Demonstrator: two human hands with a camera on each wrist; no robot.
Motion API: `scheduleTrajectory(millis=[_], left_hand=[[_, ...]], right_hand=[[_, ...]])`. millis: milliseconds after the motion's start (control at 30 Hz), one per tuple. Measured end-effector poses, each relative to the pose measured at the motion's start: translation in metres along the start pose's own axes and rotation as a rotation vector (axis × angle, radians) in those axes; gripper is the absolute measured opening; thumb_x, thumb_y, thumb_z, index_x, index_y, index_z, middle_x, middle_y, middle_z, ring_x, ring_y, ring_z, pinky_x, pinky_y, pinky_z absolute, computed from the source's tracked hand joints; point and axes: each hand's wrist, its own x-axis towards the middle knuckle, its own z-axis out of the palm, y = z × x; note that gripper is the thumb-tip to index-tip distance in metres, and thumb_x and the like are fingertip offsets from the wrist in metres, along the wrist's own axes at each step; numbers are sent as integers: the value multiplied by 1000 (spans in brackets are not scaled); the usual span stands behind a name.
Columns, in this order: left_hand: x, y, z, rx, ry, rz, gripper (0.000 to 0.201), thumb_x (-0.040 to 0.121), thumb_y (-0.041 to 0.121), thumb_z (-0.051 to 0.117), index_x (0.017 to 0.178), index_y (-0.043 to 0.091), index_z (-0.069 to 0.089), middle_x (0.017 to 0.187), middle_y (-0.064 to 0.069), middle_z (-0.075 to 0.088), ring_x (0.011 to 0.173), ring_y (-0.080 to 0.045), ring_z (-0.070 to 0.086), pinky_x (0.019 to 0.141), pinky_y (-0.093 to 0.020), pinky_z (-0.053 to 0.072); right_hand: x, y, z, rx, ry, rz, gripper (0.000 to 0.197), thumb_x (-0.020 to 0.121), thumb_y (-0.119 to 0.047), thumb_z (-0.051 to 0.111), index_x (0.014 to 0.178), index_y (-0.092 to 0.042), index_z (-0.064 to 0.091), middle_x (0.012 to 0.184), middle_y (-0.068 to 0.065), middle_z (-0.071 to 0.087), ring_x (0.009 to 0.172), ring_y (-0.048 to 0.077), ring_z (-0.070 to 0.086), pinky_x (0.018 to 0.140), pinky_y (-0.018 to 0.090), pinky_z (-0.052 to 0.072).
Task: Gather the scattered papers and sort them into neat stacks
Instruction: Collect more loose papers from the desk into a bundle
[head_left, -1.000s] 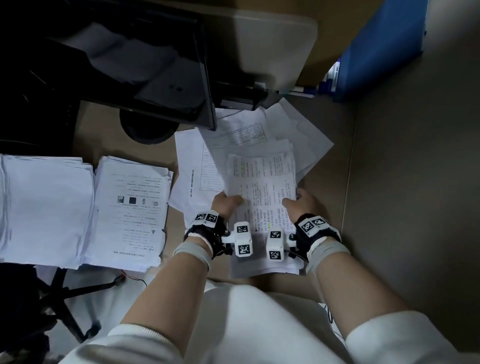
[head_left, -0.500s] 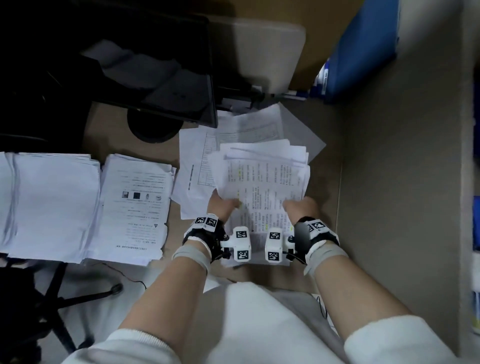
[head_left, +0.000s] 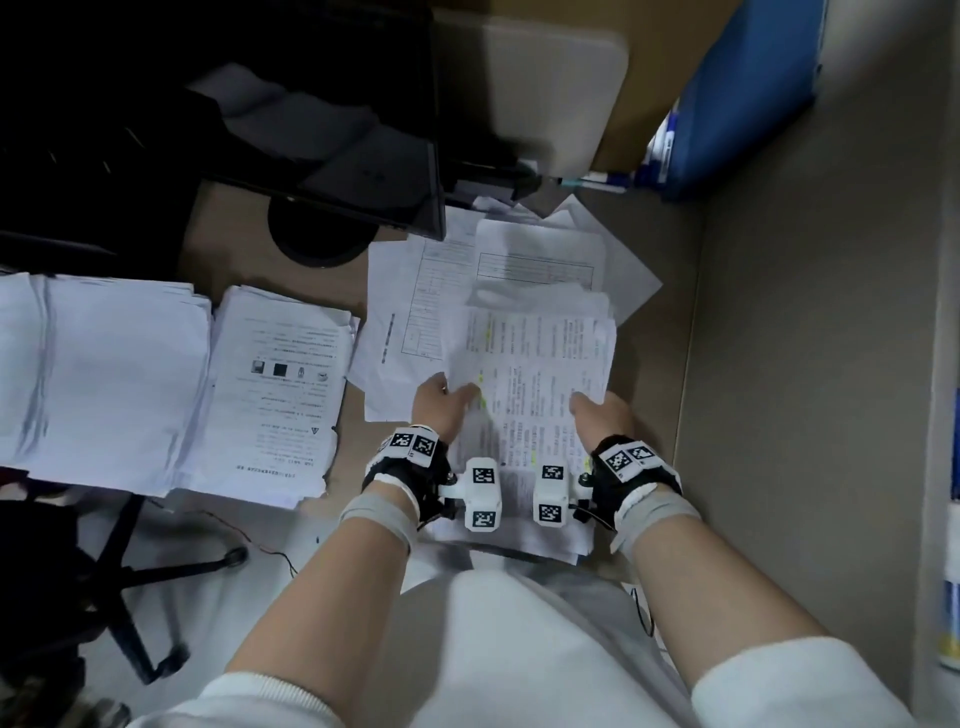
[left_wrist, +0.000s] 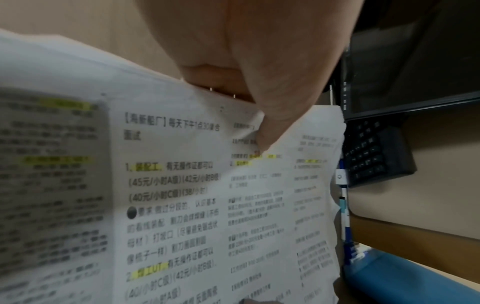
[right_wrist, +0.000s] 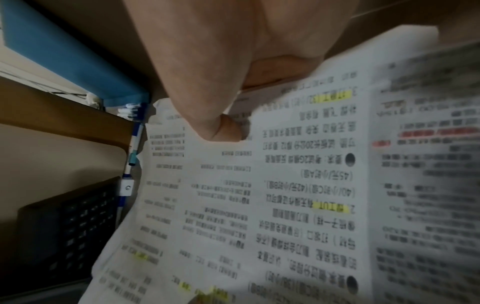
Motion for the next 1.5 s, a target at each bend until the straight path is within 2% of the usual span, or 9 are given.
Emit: scheduleTrajectory(millis=[267, 367, 433, 633, 833, 967, 1133, 1300, 1500], left_hand=[[22, 67, -3, -1, -17, 98, 25, 87, 11, 68, 110, -1, 69, 100, -14, 71, 83, -27, 63, 69, -30, 48], [36, 75, 0, 75, -87, 9, 27, 85, 12, 68, 109, 1, 70, 99, -14, 72, 84, -28, 68, 79, -38, 59], [47, 70, 4, 80, -151, -73, 31, 79, 13, 70, 107, 1, 70, 103, -15, 74, 88, -32, 72, 82, -44, 61], [61, 81, 16, 27, -122, -17, 33, 79, 19, 66, 106, 2, 67, 104, -19, 72, 97, -37, 70, 86, -55, 59], [126, 55, 24, 86, -6, 21, 88, 55, 52, 67, 133, 14, 64, 143, -11, 53, 134, -29, 49, 109, -48, 44], [90, 91, 13, 11, -113, -22, 65, 74, 27, 77, 133, 6, 60, 129, -10, 66, 116, -30, 64, 101, -43, 52], [81, 85, 6, 89, -86, 62, 34, 89, 4, 63, 122, 2, 61, 115, -15, 70, 90, -26, 66, 64, -20, 54], [90, 70, -37, -65, 95, 12, 79, 87, 9, 70, 152, 22, 29, 111, -11, 67, 96, -30, 67, 84, -38, 55], [116, 42, -75, 130, 70, -76, 75, 69, 36, 78, 139, 20, 57, 147, -12, 49, 127, -31, 56, 106, -41, 48]], right_hand=[[30, -56, -10, 79, 55, -10, 23, 96, -12, 51, 117, -7, 56, 103, 7, 62, 76, 23, 59, 51, 23, 34], [44, -64, -7, 47, 58, 49, 38, 84, -17, 65, 119, -4, 54, 107, 6, 64, 93, 25, 65, 60, 27, 48], [50, -59, -5, -33, 64, 115, 48, 73, -30, 71, 111, -3, 58, 97, 7, 67, 83, 26, 68, 65, 33, 54], [64, -76, -2, 116, 133, 60, 37, 89, -13, 63, 124, -3, 57, 117, 12, 65, 93, 24, 61, 79, 30, 47], [92, -114, 5, -118, 3, 0, 72, 72, -42, 72, 134, -11, 54, 131, 11, 57, 117, 32, 57, 95, 41, 51], [93, -114, 13, -7, -28, 120, 77, 84, -22, 75, 145, -2, 32, 142, 12, 49, 126, 30, 52, 100, 34, 43], [78, -89, 26, 47, 47, 67, 42, 93, -10, 64, 133, 0, 54, 133, 17, 60, 120, 33, 58, 92, 30, 45], [57, -94, 53, -25, -94, 97, 57, 97, -27, 61, 142, 3, 43, 141, 18, 51, 127, 35, 51, 91, 31, 39], [47, -105, 102, -202, -83, 184, 84, 86, -37, 70, 145, -2, 21, 147, 20, 34, 130, 40, 42, 102, 46, 42]])
